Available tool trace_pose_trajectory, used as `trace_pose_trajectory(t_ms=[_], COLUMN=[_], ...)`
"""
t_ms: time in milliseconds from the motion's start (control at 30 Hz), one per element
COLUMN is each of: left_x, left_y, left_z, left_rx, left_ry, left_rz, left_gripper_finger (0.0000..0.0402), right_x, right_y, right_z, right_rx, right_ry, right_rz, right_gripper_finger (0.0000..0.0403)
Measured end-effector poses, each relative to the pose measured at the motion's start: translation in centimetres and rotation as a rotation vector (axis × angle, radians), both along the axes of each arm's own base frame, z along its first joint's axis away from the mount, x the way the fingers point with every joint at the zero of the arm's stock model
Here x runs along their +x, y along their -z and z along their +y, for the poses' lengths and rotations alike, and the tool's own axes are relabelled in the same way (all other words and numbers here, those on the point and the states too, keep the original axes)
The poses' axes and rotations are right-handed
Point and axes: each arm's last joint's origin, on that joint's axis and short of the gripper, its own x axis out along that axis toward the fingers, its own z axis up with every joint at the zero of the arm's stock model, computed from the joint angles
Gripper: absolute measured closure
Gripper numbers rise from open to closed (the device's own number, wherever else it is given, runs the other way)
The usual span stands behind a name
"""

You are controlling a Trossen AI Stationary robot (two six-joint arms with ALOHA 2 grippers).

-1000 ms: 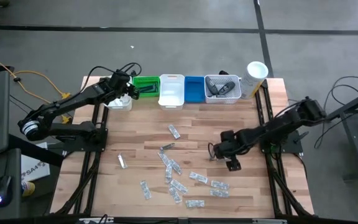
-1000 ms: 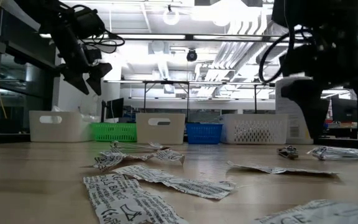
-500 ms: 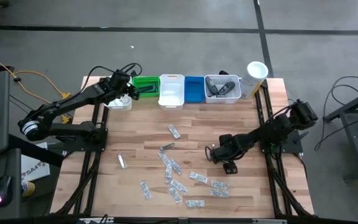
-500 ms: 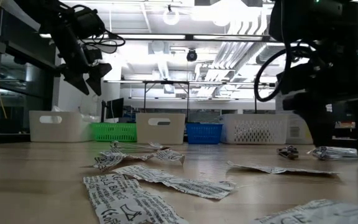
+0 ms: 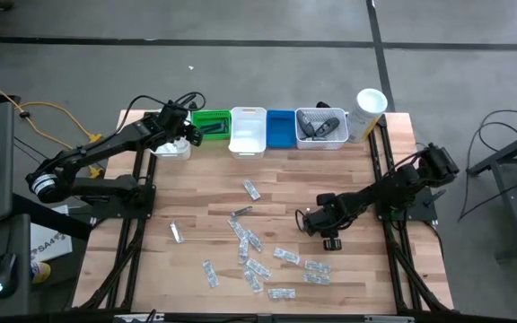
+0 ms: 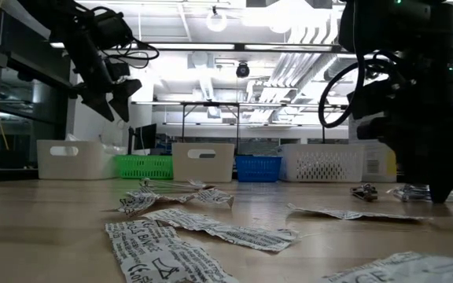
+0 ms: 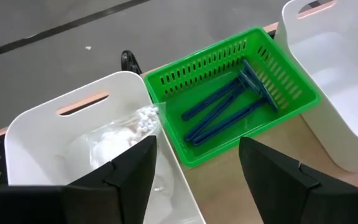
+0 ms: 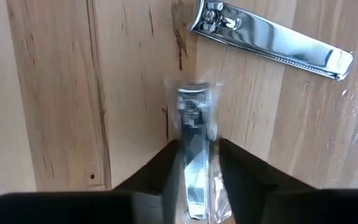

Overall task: Pick & Place Travel size toiletries
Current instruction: Put the silver nail cutter into the blue bin

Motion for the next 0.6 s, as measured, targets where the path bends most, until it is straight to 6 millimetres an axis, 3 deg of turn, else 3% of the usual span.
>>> trace_pose_trajectory(t_ms=[167,433,600], left_x=[0.0,0.1,0.1], left_y=[0.0,0.0,0.0], left_z=[0.0,0.0,0.0], left_rx=[-0.004,-0.010,-0.008], left_ry=[0.004,0.018,0.023], left_rz=[-0.003,-0.007,-0.002], left_gripper_finger=[0.0174,0.0174,0.0174], right_x=[0.0,0.1,0.1], right_y=[-0.1,-1.5,-4.5], right_z=[0.0,0.1,-0.2], right_rx=[0.017,0.031,-0.024], right_ry=[0.001,0.058,0.101], right_rz=[0.003,0.026,-0.031], right_gripper_finger=[0.0364,0.0365,0.0365])
